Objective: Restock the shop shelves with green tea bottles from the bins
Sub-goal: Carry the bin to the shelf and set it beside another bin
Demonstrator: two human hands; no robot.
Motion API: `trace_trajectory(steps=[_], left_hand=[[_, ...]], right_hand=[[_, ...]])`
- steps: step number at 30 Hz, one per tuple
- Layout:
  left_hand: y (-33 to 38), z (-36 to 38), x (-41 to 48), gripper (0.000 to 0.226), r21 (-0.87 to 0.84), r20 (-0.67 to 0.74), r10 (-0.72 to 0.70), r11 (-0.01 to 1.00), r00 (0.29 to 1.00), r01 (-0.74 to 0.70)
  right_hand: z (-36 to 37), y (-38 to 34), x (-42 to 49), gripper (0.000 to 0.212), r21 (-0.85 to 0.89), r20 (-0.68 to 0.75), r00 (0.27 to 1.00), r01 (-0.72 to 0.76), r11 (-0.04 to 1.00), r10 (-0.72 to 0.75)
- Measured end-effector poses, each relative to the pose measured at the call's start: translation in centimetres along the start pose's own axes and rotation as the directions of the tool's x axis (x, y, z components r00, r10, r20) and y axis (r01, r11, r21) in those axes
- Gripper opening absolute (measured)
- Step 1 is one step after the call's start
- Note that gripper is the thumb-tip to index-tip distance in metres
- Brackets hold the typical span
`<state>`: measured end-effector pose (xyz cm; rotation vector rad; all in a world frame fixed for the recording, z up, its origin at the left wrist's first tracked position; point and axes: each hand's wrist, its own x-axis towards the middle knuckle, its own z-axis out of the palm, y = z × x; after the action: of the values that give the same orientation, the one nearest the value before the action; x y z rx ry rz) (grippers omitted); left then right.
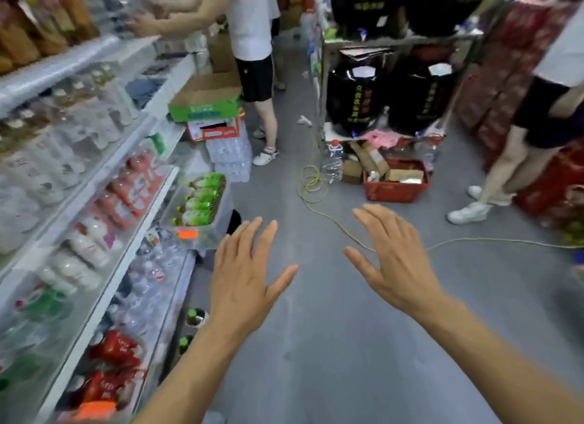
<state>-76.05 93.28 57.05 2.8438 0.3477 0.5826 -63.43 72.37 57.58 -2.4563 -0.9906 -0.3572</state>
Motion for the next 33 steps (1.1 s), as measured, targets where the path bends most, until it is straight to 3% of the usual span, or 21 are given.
trace_trajectory(steps=[6, 11, 16, 22, 33], left_hand=[[8.3, 4.8, 9.0, 0.078, -0.092, 0.07, 0.262, 0.962, 0.963, -0.255], [18.8, 9.6, 14.8, 0.081, -0.136, 0.089, 0.474, 0.877, 0.876, -0.461], [31.3, 15.7, 19.3, 0.079, -0.156, 0.077, 0.626, 0.777, 0.776, -0.61], [47.7, 24.1, 23.4, 0.071, -0.252, 0.087, 0.72, 0.685, 0.689, -0.683], [72.7, 40.1, 30.3, 0.062, -0.388, 0.222, 0.844, 0.536, 0.488, -0.75]], right_hand=[[-4.2, 8.2, -2.5, 0.056, 0.017, -0.195, 0.916, -0.353, 0.935, 0.35], [-9.1, 17.1, -5.4, 0.054, -0.097, -0.345, 0.808, -0.536, 0.838, 0.477], [-14.2, 28.1, -9.9, 0.054, -0.239, -0.384, 0.738, -0.66, 0.713, 0.554], [-20.7, 41.4, -16.5, 0.055, -0.294, -0.408, 0.621, -0.783, 0.548, 0.669], [-27.3, 64.6, -23.6, 0.059, -0.209, -0.384, 0.363, -0.93, 0.302, 0.849]])
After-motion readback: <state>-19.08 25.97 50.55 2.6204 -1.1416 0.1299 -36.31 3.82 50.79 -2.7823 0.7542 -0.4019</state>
